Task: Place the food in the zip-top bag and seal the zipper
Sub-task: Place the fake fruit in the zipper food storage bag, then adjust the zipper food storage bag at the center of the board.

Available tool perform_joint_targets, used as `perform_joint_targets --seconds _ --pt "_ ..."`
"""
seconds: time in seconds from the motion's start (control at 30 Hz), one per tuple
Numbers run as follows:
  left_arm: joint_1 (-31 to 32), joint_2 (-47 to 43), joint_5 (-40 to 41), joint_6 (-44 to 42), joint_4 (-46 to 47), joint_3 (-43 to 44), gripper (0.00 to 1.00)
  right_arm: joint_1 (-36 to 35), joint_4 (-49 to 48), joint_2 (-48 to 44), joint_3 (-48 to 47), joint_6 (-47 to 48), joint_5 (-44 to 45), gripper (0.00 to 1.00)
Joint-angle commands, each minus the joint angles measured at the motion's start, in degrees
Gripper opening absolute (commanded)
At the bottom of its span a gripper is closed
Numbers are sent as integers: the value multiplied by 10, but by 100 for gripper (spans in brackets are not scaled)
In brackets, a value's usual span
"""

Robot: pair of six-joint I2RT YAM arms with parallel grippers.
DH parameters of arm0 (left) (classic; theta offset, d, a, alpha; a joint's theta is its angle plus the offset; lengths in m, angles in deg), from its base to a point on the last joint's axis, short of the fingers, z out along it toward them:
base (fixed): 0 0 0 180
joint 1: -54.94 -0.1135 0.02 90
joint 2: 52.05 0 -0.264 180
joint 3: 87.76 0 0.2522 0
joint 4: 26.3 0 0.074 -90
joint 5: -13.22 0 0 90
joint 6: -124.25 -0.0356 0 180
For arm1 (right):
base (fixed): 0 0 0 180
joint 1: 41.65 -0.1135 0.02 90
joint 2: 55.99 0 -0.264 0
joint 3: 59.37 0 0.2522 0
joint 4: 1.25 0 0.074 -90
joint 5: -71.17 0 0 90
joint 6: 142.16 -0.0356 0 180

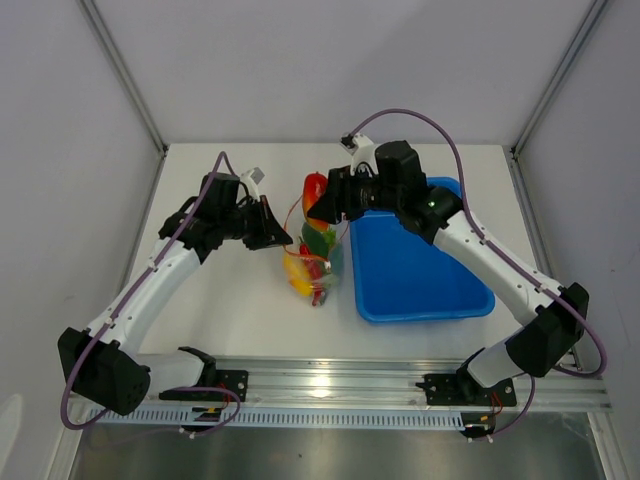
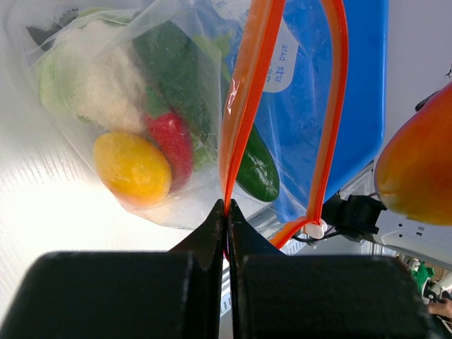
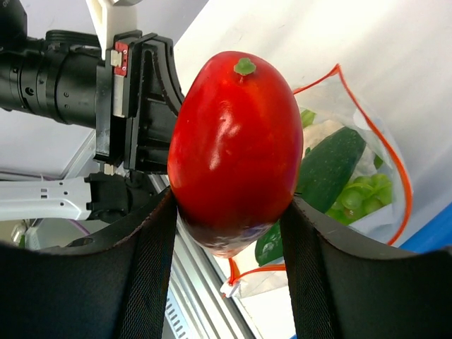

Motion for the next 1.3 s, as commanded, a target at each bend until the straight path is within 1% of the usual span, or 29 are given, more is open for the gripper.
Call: perform_joint_targets --seconds 0.0,0.07,0.13,0.17,0.2,0.27,0.33,0.37,0.47,0.57,0.67,0.8,0.87,1.0,1.13,1.27 --pt "-4 -14 -1 10 8 15 0 -9 7 5 -13 11 -18 38" --pt "-4 -19 2 13 10 12 0 -13 11 9 -13 14 -26 50" --pt "-4 -22 2 16 10 12 1 -15 18 17 -14 15 -34 56" --pt "-4 -25 2 16 9 12 0 -18 20 18 -13 15 -32 64" --pt "-4 -26 3 17 9 12 1 -18 25 23 -15 15 -31 68" --pt "-4 -30 4 17 6 11 1 -19 38 29 -21 16 -24 75" --pt "-4 -32 4 16 3 10 1 -18 37 29 -22 15 -13 77" --pt "-4 -33 4 14 2 9 1 -18 39 27 -23 15 -10 82" --pt "-4 -33 5 10 -3 15 1 -18 51 26 -34 22 5 83" --pt "-2 -32 3 11 -7 21 1 -19 84 18 -55 42 23 83" --pt "-1 -38 5 19 1 8 1 -18 118 -1 -61 56 41 78" --pt "-1 -48 12 24 6 -2 1 -22 174 -27 -50 59 27 72" --pt "-1 -50 15 25 8 -3 1 -36 192 -34 -43 64 34 69" --pt "-1 -46 17 32 16 -6 0 -71 240 -44 -27 70 67 66" --pt "-1 -45 14 32 25 -10 1 -110 251 -49 -14 70 105 66" --pt "-1 -44 8 30 23 -6 1 -122 250 -40 -4 53 122 66"
